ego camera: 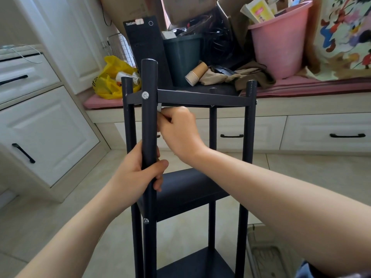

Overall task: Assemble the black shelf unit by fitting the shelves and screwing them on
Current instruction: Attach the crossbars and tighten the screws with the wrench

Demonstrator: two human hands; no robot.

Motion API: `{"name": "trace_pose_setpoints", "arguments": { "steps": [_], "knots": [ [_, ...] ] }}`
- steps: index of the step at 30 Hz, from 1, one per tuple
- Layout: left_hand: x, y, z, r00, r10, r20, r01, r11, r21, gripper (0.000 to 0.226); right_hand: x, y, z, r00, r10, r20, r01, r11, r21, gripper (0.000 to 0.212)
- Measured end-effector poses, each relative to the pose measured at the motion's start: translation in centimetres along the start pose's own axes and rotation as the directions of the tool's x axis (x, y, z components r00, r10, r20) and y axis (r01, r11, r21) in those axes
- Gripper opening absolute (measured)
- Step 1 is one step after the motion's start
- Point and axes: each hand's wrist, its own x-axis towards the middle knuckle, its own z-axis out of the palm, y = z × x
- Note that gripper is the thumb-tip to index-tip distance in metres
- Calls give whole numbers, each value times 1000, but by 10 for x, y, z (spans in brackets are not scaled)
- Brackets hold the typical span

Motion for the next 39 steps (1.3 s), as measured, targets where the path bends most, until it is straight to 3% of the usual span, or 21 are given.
{"name": "trace_pose_setpoints", "arguments": {
  "steps": [4,9,14,26,33,39],
  "knots": [
    [0,0,-1,1000,-9,-6,9,1000,3,20,-2,-1,-8,995,60,80,-58,998,-23,49],
    [-2,1,-2,1000,-11,-3,11,1000,22,30,-4,-6,-21,979,116,166,-100,990,-104,35],
    [-2,0,-2,1000,-25,-4,25,1000,15,26,-1,-14,-28,961,156,227,-125,981,-145,28],
    [0,0,-3,999,-32,-20,32,999,7,20,3,-25,-26,970,105,220,-84,991,-102,25],
    [1,-6,-4,1000,-27,-15,28,999,21,20,5,-16,-17,982,60,181,-47,996,-76,53],
    [2,-11,-8,1000,-21,23,20,999,37,19,6,-4,-7,995,-6,100,5,1000,9,49]
  ]
}}
